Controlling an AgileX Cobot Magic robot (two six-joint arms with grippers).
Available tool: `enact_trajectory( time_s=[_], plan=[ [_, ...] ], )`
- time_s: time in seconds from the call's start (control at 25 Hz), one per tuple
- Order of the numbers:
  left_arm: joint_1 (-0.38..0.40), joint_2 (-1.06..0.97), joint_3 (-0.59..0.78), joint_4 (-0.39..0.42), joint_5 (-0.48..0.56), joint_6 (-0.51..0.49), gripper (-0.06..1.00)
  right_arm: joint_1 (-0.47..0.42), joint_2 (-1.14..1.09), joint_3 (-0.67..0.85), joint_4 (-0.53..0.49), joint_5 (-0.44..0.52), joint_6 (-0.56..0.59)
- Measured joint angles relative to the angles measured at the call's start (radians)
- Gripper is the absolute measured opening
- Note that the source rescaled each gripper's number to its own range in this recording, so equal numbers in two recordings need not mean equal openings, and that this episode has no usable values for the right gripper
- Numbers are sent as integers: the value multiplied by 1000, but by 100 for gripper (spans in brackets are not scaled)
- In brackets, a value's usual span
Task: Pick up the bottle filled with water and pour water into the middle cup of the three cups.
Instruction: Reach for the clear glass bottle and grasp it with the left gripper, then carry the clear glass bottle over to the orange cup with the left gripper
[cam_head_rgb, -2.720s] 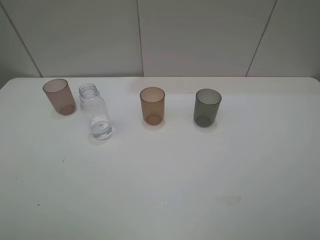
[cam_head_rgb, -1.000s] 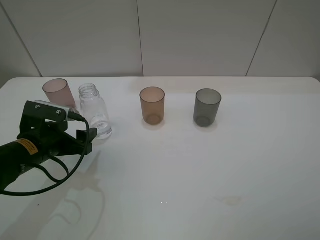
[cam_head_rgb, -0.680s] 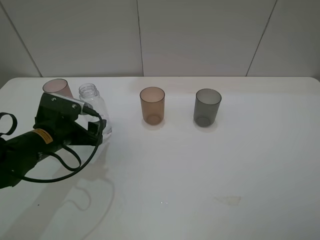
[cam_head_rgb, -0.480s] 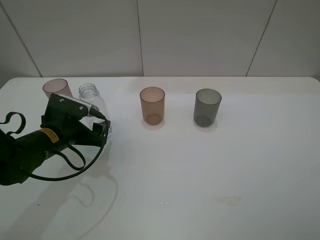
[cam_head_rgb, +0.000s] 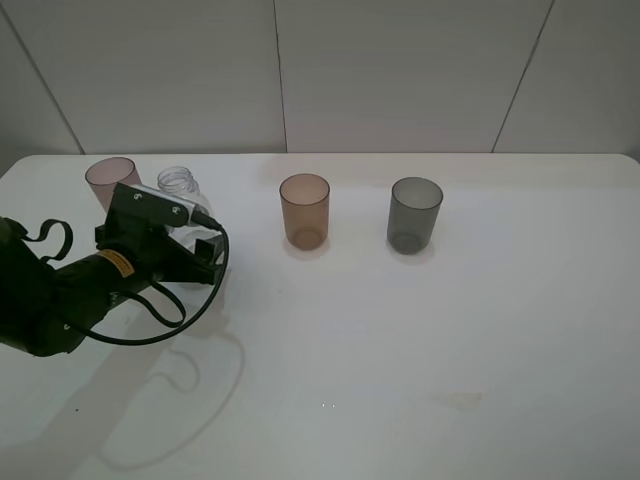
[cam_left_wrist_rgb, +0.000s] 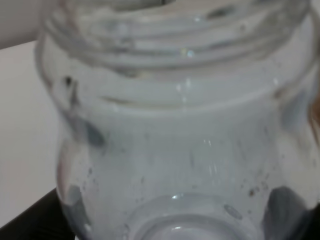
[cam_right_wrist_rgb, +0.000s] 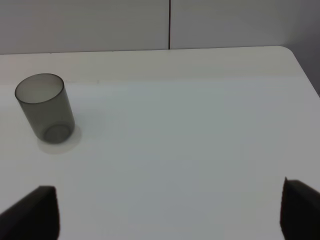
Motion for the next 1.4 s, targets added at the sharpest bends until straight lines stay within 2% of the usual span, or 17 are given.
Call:
enact_trajectory(
  time_s=[0.8,0.84,0.88,0.92,0.96,1.0,1.4],
  plan=[
    [0,65,-77,3,-2,-15,99,0,0,0,0,0,0],
    [0,68,-79,3,-2,-23,93,0,0,0,0,0,0],
    [0,68,-79,3,-2,-31,82,0,0,0,0,0,0],
    [0,68,-80,3,-2,-41,58,0,0,0,0,0,0],
    [0,68,-80,4,-2,-50,22,0,0,0,0,0,0],
    [0,68,-80,4,-2,-58,0,0,0,0,0,0,0],
    [0,68,-80,4,-2,-103,2,0,0,0,0,0,0]
  ],
)
